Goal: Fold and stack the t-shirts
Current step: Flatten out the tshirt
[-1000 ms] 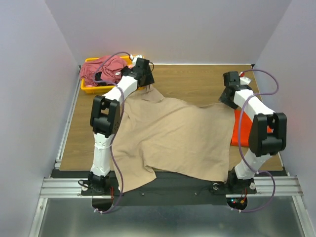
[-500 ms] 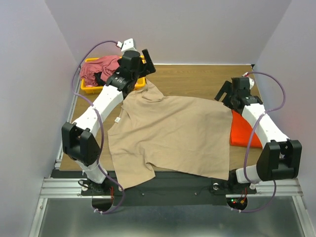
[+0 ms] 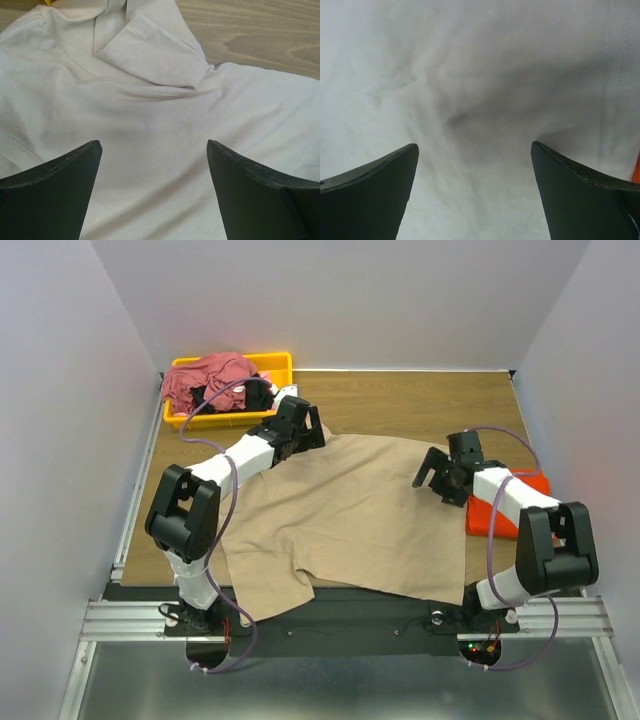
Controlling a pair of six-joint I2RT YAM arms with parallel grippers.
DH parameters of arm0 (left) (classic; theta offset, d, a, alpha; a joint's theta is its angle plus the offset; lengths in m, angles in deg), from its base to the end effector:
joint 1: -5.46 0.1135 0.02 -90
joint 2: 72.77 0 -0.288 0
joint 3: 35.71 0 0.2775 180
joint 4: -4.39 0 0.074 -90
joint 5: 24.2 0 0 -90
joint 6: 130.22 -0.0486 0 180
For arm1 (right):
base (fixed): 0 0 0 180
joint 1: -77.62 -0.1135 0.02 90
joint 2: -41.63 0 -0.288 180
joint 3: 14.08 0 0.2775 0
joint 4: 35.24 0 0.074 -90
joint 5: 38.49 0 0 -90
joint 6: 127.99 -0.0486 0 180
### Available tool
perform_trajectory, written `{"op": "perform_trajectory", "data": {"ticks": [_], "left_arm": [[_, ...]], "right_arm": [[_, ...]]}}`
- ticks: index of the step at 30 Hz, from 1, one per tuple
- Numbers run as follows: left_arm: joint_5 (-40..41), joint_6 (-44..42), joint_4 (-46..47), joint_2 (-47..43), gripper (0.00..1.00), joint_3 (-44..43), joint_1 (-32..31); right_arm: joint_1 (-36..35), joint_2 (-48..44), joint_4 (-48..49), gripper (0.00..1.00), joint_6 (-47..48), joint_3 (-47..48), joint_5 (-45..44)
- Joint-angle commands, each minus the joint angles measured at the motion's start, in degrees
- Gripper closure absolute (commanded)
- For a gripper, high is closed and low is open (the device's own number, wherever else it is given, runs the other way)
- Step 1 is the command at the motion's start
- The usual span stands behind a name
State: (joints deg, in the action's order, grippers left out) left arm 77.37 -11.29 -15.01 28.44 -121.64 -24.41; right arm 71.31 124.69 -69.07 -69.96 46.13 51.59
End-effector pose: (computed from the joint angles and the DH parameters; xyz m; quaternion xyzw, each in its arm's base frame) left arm 0.3896 -0.2125 0.2537 -0.0396 0.8816 -0.1489 0.4462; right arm 0.3064 0.0339 0.1892 0.2125 0.9341 0.0946 0.2706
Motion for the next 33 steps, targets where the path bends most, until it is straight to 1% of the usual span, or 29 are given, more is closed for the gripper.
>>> {"op": "perform_trajectory", "data": {"ticks": [1,4,13,17,22,28,33], "left_arm": [[0.6,0.4,3.7,0.7,0.01,-0.2,0.3],[1.1,0.4,4.5,1.5,0.02,0.1,0.4],[4.1,-0.2,4.7,6.3,0.02,-2.7,0.9],[4.3,0.2,3.1,10.2,0.02,-5.5,1.7],[4.1,0.6,4.8,11.5,0.01,-5.3,2.1],[3.3,1.0,5.2,11.7,0.02,-5.7,2.3],[3.2,1.0,6.7,11.1,0.02,-5.2,2.4]], "right_arm": [[-0.1,3.3,3.1,0.00,-2.0,-1.1,-1.4],[-0.1,7.1,3.1,0.00,-2.9,-1.0,-4.0],[0.2,12.4,2.4,0.00,-3.5,2.0,-8.9],[0.7,12.9,0.6,0.00,-3.4,3.6,-11.0],[0.7,10.2,-0.5,0.00,-1.6,5.7,-9.0],[0.7,6.9,-1.7,0.00,0.8,9.8,-9.7],[0.8,10.7,-2.6,0.00,1.6,13.4,-11.9]]}}
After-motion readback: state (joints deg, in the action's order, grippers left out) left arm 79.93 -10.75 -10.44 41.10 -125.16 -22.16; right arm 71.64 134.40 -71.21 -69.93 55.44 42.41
